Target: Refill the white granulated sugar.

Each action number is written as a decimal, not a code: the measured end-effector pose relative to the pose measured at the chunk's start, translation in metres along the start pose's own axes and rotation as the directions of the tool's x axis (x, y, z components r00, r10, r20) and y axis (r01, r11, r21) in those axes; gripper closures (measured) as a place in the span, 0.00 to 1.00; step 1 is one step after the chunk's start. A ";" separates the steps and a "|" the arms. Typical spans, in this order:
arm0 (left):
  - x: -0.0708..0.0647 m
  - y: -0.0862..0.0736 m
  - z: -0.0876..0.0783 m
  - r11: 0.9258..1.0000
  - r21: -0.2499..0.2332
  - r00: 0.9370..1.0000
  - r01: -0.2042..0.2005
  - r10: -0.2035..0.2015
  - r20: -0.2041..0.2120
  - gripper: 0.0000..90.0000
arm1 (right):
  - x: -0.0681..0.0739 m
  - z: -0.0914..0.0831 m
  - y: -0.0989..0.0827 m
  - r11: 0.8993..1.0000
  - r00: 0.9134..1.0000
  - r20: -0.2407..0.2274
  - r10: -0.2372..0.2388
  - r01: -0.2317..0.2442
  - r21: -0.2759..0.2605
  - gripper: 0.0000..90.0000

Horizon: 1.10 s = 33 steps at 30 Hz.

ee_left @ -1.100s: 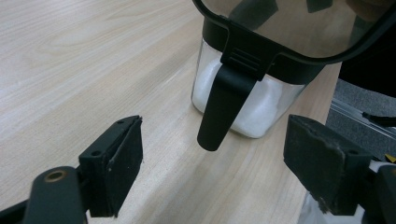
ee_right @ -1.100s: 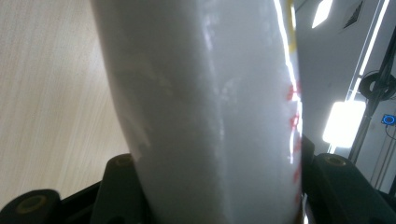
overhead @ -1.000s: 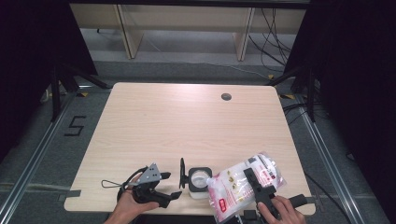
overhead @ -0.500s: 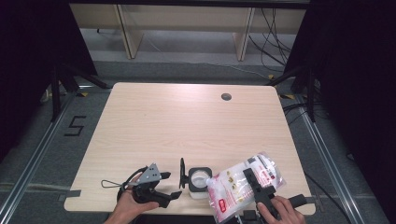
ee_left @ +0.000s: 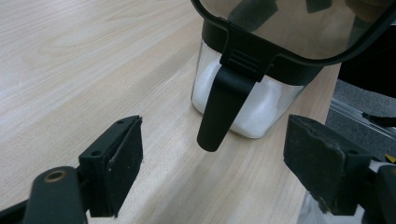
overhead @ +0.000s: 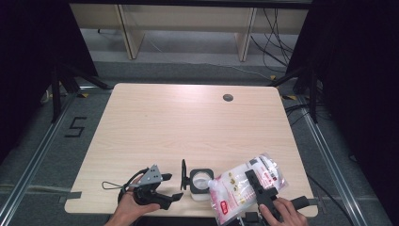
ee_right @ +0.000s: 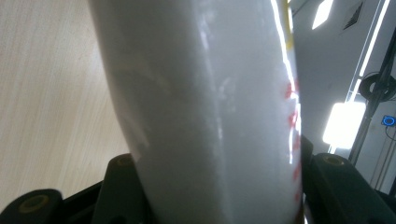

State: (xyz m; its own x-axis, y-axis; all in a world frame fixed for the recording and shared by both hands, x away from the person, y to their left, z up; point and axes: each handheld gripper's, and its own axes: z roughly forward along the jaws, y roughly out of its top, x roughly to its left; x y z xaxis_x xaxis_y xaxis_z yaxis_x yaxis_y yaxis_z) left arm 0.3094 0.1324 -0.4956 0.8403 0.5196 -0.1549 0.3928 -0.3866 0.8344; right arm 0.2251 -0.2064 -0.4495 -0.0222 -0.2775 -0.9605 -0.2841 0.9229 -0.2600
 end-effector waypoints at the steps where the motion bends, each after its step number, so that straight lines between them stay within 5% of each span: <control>1: 0.000 0.000 0.000 1.000 0.000 1.000 0.000 0.000 0.000 0.22 | 0.000 0.000 0.000 1.000 1.000 0.000 0.001 -0.001 -0.001 0.56; 33: -0.001 0.000 0.000 1.000 0.000 1.000 0.019 -0.019 -0.002 0.22 | 0.002 0.000 -0.001 0.999 0.999 -0.017 0.048 -0.048 0.002 0.58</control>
State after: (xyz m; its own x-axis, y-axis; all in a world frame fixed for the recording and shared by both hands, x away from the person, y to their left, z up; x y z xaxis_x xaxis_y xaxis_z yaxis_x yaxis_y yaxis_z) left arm 0.3086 0.1318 -0.4959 0.8320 0.5281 -0.1701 0.4090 -0.3768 0.8311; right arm 0.2251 -0.2083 -0.4511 -0.0524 -0.2377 -0.9699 -0.2810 0.9355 -0.2141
